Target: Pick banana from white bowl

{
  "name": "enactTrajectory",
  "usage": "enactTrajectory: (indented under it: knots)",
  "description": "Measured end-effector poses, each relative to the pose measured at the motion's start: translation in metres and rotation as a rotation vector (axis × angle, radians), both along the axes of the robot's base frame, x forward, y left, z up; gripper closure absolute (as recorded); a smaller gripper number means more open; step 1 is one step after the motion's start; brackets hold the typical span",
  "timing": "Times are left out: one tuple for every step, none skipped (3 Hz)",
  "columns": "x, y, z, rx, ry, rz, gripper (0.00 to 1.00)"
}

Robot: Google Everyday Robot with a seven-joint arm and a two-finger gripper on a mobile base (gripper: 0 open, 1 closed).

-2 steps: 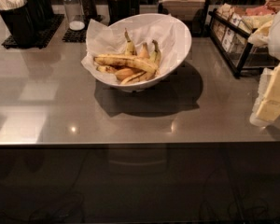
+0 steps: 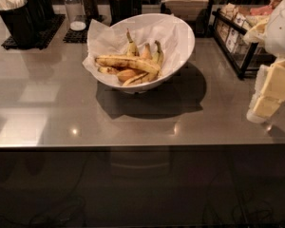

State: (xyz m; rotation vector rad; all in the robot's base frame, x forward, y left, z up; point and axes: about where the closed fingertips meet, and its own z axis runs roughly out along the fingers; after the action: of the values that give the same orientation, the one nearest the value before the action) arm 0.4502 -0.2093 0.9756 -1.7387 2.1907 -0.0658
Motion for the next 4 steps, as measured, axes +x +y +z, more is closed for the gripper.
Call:
enactTrajectory:
  knots:
    - [0.037,0.036,-0.006,0.076,0.013,0.114,0.0]
    - [0.078,0.085,-0.013,0.169,0.043,0.228,0.0]
    - [0.116,0.139,-0.026,0.241,0.085,0.326,0.0]
    - [0.147,0.183,-0.037,0.28,0.113,0.395,0.0]
